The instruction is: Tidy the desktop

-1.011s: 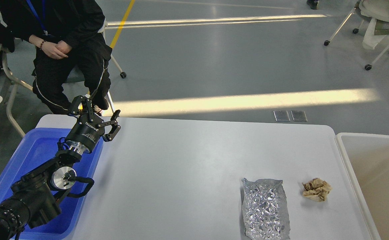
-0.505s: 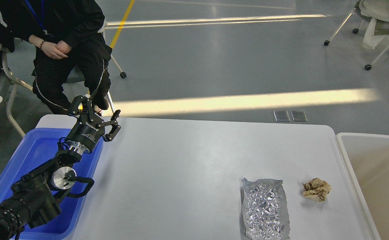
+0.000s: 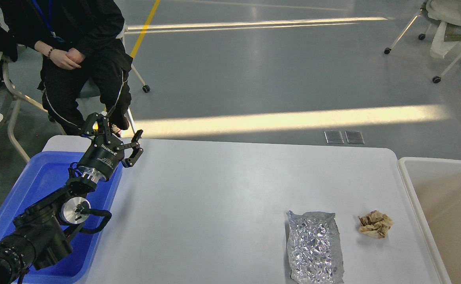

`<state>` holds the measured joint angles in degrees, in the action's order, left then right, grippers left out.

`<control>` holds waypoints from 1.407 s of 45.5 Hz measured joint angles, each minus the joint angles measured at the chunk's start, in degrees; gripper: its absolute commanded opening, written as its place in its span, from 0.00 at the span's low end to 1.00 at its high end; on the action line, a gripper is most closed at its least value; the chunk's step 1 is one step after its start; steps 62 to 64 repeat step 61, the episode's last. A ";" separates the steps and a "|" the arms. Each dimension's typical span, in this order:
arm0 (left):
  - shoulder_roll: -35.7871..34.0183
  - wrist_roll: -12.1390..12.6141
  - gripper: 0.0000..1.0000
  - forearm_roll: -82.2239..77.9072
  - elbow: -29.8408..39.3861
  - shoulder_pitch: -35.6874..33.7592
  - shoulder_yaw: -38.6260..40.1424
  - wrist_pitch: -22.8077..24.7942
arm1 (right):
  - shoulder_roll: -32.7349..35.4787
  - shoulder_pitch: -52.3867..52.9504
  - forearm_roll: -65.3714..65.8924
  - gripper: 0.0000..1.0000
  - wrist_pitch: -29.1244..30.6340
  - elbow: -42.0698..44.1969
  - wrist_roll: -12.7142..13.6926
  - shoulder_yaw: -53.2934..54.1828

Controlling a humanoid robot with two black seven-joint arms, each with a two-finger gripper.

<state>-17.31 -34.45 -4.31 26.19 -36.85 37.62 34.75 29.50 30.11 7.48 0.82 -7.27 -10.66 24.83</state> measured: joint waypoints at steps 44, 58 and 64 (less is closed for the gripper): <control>0.00 0.00 1.00 0.05 0.00 0.03 0.00 -0.05 | 3.05 -15.49 11.68 1.00 1.02 -52.81 -13.17 30.91; 0.00 0.00 1.00 0.02 0.00 0.03 0.00 -0.05 | -2.40 -13.80 14.38 1.00 -2.34 -54.63 -15.63 32.16; 0.00 0.00 1.00 0.02 0.00 0.03 0.00 -0.04 | -3.04 -13.34 14.86 1.00 -2.66 -54.38 -15.83 32.16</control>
